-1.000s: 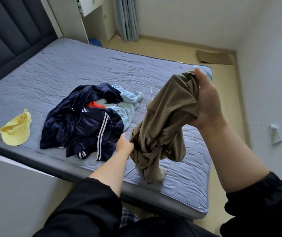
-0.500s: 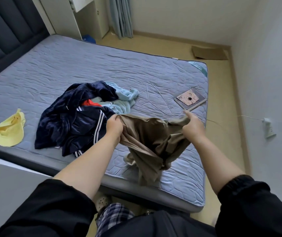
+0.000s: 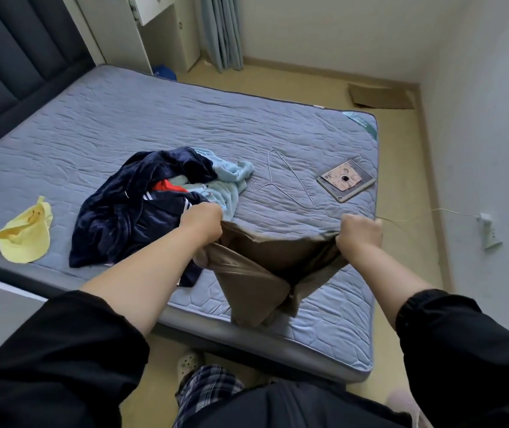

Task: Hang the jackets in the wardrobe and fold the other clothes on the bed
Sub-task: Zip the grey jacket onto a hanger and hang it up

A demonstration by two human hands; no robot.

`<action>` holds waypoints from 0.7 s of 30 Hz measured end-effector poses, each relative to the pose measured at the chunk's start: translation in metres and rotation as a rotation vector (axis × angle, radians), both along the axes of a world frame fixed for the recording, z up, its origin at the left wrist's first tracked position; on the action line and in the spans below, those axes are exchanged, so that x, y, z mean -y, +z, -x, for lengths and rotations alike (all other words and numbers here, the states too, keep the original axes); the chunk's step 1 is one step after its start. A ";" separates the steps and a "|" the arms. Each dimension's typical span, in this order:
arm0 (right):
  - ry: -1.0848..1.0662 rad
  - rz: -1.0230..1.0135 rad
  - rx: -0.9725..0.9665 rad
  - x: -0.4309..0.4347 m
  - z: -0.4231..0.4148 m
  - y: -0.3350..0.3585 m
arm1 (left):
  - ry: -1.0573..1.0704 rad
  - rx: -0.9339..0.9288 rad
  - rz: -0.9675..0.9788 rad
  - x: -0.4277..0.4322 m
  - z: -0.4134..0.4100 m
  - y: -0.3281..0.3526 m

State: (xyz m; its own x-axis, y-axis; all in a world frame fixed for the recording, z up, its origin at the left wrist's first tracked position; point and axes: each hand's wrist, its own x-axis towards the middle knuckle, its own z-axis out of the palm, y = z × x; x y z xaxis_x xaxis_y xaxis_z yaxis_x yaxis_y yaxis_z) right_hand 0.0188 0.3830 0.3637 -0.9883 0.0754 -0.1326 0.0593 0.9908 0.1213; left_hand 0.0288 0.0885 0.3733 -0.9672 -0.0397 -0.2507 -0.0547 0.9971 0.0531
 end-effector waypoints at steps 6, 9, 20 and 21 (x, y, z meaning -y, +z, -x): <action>-0.127 0.074 -0.226 -0.015 0.006 0.009 | 0.091 -0.006 0.214 0.011 -0.001 0.005; -0.010 0.147 -0.319 -0.018 0.005 0.013 | 0.335 0.049 -0.010 0.013 -0.001 0.003; 0.039 0.484 -0.460 0.007 0.016 0.040 | 0.601 -0.410 -1.039 0.002 0.026 0.023; 0.079 0.500 -0.451 0.011 0.019 0.046 | 0.572 -0.512 -0.995 0.002 0.024 0.026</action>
State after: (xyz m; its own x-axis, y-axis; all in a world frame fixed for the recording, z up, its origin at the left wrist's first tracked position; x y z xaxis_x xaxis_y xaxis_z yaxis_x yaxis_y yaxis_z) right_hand -0.0003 0.3717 0.4094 -0.9551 0.0372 0.2940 -0.0785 0.9249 -0.3720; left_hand 0.0048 0.0869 0.3992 -0.8691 -0.4945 -0.0144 -0.2163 0.3536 0.9100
